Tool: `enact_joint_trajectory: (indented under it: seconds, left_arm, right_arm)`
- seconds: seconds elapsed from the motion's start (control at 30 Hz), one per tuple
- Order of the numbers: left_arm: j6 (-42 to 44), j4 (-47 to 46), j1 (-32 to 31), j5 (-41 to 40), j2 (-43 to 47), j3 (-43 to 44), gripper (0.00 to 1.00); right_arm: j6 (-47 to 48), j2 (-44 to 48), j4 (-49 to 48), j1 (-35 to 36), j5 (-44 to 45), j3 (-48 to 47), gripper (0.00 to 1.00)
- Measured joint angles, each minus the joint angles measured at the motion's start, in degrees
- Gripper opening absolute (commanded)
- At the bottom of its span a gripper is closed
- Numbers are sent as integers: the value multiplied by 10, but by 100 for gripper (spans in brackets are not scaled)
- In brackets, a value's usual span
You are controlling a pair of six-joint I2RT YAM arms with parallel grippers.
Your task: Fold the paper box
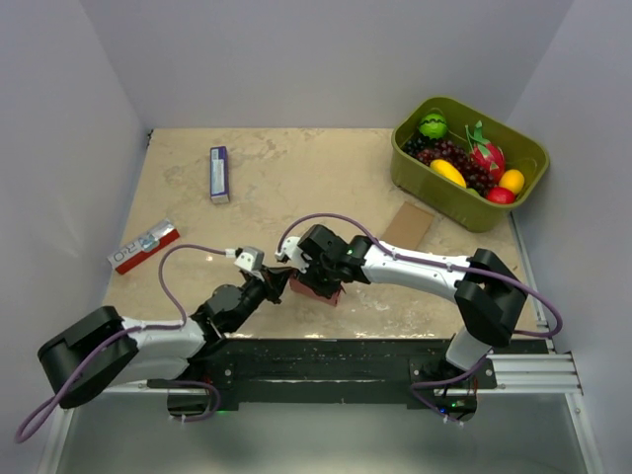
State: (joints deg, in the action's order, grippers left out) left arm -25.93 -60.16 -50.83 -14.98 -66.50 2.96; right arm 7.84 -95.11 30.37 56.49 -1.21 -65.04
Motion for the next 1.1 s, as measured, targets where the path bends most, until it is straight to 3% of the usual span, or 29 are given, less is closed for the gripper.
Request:
enact_joint_trajectory:
  seconds: [0.2, 0.53, 0.97, 1.1]
  left_arm:
    - [0, 72, -3, 0, 67, -1, 7]
    - [0, 72, -7, 12, 56, -1, 18]
    - [0, 82, -11, 13, 69, -1, 42]
    - [0, 89, -11, 12, 77, -1, 44]
  right_arm:
    - [10, 0, 0, 2, -10, -2, 8]
    - [7, 0, 3, -2, -2, -2, 8]
    - [7, 0, 2, -3, 2, -2, 8]
    - [7, 0, 2, -3, 2, -2, 8]
